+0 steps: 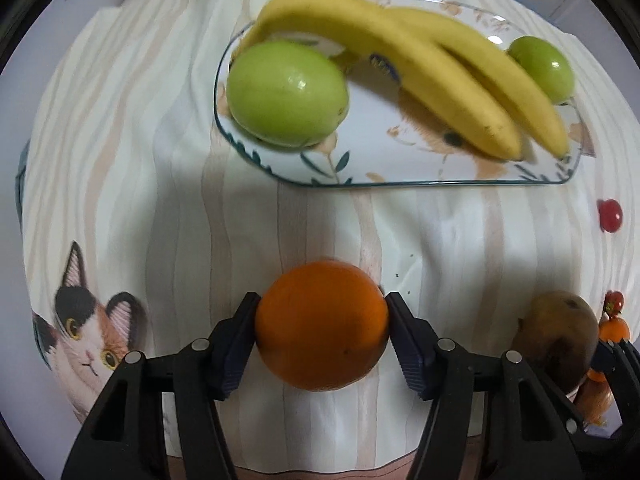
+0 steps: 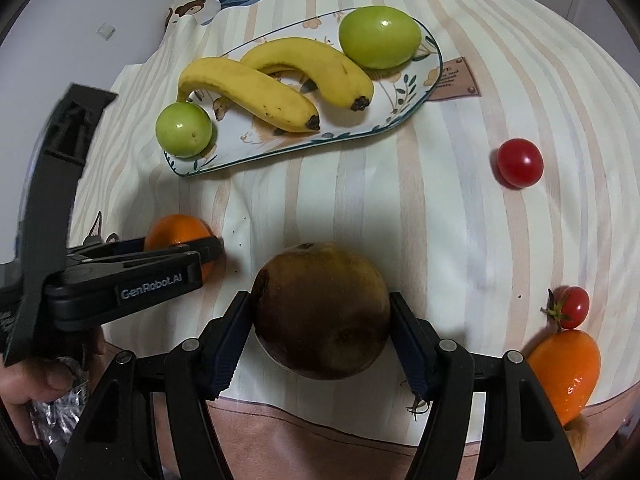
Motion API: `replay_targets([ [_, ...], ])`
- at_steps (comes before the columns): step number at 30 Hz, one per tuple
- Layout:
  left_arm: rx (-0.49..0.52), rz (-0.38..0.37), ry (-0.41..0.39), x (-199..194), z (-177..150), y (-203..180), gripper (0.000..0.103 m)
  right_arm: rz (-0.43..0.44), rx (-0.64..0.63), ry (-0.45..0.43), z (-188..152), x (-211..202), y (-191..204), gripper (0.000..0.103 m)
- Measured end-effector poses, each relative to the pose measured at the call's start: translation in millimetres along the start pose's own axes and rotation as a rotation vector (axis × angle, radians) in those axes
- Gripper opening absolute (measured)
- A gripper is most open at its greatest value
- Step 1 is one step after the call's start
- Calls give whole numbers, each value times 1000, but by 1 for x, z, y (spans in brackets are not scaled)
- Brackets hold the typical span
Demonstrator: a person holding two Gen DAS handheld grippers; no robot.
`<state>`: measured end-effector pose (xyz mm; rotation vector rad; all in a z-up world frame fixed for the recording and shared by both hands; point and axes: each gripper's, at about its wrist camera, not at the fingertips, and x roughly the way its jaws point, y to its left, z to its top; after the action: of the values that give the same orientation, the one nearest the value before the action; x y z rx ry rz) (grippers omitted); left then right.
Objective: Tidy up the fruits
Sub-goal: 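Grasp the orange with the left tool while the right tool grasps a brown apple, then lower the orange and brown apple onto the plate and open both tools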
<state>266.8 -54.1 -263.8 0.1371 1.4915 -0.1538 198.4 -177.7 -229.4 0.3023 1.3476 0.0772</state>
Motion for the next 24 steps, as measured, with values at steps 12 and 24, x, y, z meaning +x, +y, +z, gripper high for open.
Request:
replay_targets([
  [12, -53, -173, -70, -87, 48, -4, 60, 83, 10, -96, 38, -46, 3, 69],
  [24, 35, -154, -3, -84, 184, 2, 60, 72, 38, -146, 156, -28, 15, 69],
])
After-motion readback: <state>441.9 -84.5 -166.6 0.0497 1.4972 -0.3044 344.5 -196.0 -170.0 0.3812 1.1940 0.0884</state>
